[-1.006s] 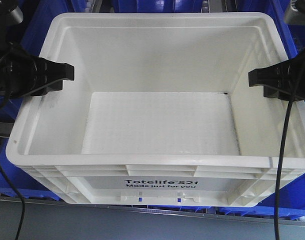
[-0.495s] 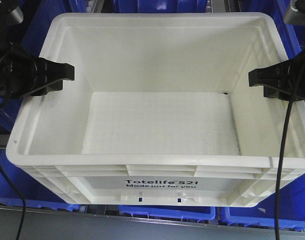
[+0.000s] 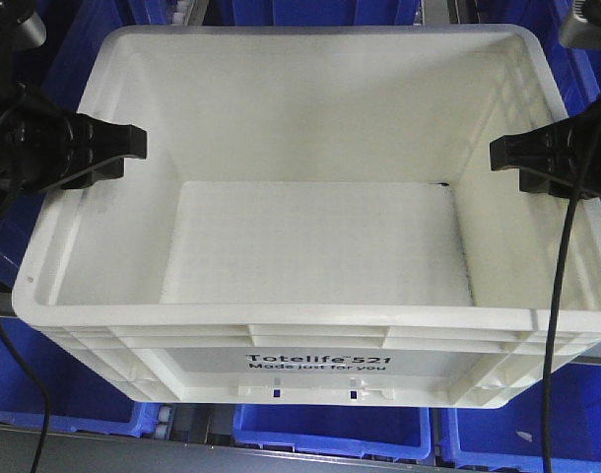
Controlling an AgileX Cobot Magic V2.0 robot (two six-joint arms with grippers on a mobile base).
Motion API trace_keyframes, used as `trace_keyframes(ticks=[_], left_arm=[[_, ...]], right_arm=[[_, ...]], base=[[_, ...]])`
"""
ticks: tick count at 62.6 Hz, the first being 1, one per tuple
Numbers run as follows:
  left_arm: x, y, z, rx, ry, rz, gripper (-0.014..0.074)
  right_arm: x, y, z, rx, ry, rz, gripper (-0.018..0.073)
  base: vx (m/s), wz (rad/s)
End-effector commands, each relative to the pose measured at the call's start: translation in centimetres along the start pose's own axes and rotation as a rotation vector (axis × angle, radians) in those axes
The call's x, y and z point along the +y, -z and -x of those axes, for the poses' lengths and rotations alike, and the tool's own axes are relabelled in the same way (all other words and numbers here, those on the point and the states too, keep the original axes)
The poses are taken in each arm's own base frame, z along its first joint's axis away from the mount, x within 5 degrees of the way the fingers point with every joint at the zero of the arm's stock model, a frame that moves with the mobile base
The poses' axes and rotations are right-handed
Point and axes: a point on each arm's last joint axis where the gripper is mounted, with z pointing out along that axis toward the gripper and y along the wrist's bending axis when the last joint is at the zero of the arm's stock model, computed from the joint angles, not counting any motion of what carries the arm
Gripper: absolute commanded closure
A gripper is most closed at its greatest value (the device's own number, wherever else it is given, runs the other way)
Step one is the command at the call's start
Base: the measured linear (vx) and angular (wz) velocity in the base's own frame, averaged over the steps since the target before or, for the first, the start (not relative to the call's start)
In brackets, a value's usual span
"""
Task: Move bin from left to right shelf
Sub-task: 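Carry the held crate over the other shelf's roller track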
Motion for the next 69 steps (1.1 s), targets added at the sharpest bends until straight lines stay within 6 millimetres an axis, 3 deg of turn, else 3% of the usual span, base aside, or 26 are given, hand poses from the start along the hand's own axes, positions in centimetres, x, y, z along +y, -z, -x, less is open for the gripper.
trace_keyframes(ticks=[1, 69], left_arm=[[-0.27, 2.6, 1.55, -0.17, -0.034, -0.033, 0.0524], [-0.27, 2.6, 1.55, -0.17, -0.034, -0.033, 0.0524]], right_arm=[[-0.71, 2.21, 1.51, -0.182, 0.036, -0.037, 0.0559], [-0.71, 2.21, 1.51, -0.182, 0.036, -0.037, 0.0559]], base=[[0.09, 0.04], [0.12, -0.06]])
